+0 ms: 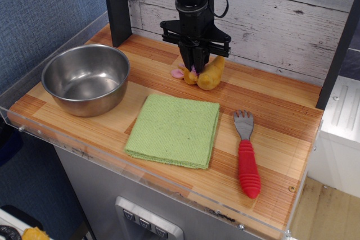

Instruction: Put the food item inside the pan

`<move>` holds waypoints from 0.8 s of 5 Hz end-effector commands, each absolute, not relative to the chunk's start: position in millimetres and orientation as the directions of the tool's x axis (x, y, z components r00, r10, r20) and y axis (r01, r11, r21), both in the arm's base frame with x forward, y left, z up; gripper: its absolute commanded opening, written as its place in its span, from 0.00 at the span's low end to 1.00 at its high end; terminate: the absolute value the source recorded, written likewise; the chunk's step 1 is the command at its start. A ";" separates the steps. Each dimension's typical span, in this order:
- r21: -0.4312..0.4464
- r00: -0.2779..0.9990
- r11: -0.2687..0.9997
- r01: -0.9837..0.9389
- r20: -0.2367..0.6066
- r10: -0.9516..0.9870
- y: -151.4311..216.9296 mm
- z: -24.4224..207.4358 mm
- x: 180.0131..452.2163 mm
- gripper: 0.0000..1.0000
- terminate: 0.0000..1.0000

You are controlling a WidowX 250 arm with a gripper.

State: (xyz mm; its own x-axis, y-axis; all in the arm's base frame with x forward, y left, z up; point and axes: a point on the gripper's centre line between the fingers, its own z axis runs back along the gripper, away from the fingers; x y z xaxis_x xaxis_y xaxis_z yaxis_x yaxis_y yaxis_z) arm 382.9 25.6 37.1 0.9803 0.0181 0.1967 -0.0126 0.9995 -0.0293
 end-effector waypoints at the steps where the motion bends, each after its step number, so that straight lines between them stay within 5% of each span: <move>1: -0.073 0.950 0.997 0.011 0.313 0.013 14.0 113.8 391.0 0.00 0.00; 4: -0.113 0.939 0.992 -0.052 0.332 0.088 54.4 188.9 322.8 0.00 0.00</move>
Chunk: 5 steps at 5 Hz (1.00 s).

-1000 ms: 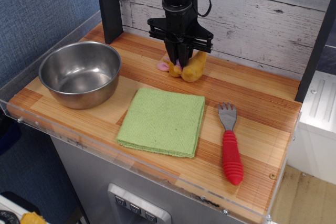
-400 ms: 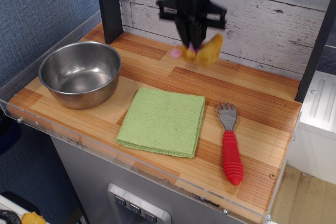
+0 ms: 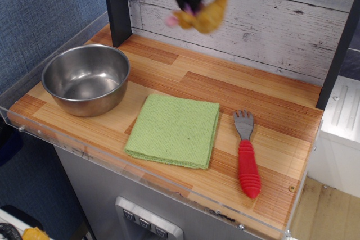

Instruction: Put the food item inside the pan

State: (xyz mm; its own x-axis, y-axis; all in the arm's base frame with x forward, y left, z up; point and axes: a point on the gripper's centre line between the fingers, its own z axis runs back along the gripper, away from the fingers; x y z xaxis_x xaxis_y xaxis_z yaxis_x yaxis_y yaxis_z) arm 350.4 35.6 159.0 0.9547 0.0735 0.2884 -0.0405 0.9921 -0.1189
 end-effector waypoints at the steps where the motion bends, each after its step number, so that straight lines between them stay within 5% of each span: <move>1: -0.099 0.934 0.990 -0.103 0.332 0.130 79.6 197.8 298.1 0.00 0.00; 5: -0.025 0.900 0.944 -0.328 0.295 0.321 129.3 156.0 240.4 0.00 0.00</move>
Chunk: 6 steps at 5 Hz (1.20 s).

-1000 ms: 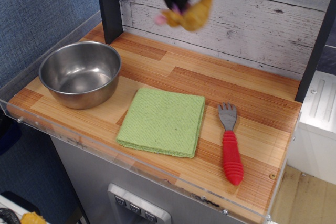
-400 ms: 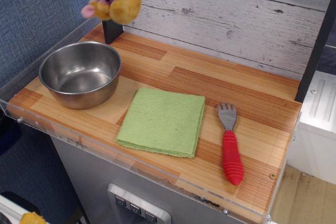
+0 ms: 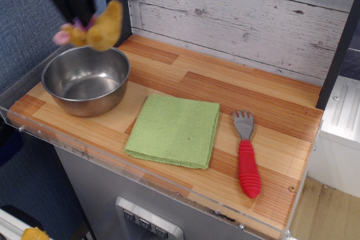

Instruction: Put the food item inside the pan

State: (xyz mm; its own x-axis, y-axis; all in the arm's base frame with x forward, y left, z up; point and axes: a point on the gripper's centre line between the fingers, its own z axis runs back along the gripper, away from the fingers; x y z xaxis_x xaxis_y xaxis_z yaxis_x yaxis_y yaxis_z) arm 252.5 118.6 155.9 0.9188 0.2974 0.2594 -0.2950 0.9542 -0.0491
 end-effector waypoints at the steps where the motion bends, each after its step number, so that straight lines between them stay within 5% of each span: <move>1: -0.022 0.876 0.920 -0.392 0.295 0.381 149.3 143.1 237.4 0.00 0.00; 3: -0.024 0.849 0.890 -0.456 0.289 0.442 177.9 119.3 242.1 0.00 0.00; 6: 0.007 0.870 0.902 -0.431 0.267 0.413 160.0 72.9 269.4 0.00 0.00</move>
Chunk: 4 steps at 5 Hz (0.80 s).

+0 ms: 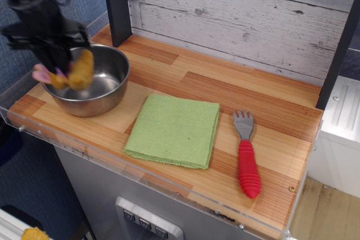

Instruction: Put the food item inside the pan

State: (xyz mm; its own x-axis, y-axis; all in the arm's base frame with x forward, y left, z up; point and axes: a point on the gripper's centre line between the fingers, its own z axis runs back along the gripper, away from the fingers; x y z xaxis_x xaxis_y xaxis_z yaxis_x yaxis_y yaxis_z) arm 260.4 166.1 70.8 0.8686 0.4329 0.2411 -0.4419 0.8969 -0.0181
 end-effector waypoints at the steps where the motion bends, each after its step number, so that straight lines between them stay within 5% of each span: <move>1: 0.015 0.885 0.911 -0.412 0.245 0.396 155.8 61.2 276.6 0.00 0.00; 4: -0.007 0.888 0.909 -0.416 0.212 0.408 160.0 52.6 279.5 0.00 0.00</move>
State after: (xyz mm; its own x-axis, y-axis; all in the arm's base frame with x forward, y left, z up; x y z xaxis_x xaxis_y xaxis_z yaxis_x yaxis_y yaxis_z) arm 279.0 157.3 38.7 0.8950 0.4114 0.1723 -0.4152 0.9096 -0.0152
